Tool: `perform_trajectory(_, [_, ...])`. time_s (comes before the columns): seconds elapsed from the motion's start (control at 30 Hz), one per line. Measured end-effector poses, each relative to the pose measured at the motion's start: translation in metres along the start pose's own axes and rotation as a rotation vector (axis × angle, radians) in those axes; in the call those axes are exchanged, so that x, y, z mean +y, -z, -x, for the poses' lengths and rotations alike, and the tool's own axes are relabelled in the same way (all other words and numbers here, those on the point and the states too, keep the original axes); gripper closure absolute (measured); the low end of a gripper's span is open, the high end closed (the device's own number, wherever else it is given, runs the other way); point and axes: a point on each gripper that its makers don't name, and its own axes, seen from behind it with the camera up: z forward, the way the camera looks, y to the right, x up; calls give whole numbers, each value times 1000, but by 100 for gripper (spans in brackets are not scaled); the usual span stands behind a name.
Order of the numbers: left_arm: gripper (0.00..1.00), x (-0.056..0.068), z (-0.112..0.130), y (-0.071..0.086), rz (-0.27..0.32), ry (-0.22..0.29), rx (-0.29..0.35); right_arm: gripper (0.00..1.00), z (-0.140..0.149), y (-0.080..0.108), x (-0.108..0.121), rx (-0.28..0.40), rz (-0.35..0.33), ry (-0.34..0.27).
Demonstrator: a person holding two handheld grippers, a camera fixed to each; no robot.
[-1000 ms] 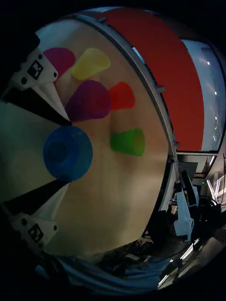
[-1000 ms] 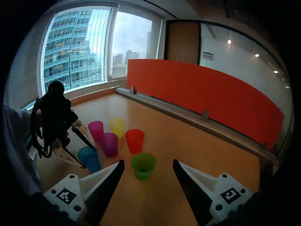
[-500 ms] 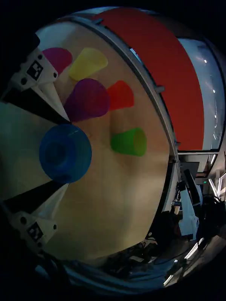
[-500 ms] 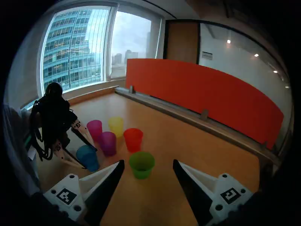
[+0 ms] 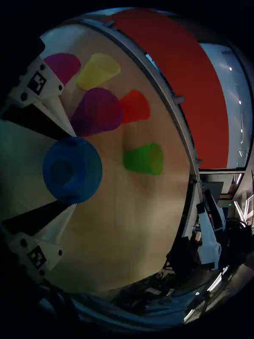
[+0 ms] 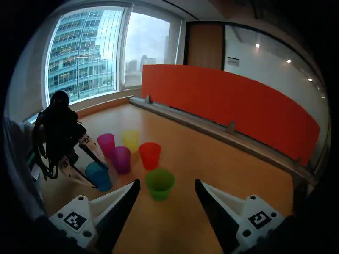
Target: Pour water
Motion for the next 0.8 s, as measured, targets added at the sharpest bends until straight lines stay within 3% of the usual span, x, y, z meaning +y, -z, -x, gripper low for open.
perform_trajectory(0.27, [13, -6, -11, 14, -25, -3, 33, 0, 10, -11, 1, -15, 1, -5])
perform_trajectory(0.8, [13, -18, -49, 67, -104, 19, 166, 0, 44, -48, -9, -67, -12, 9])
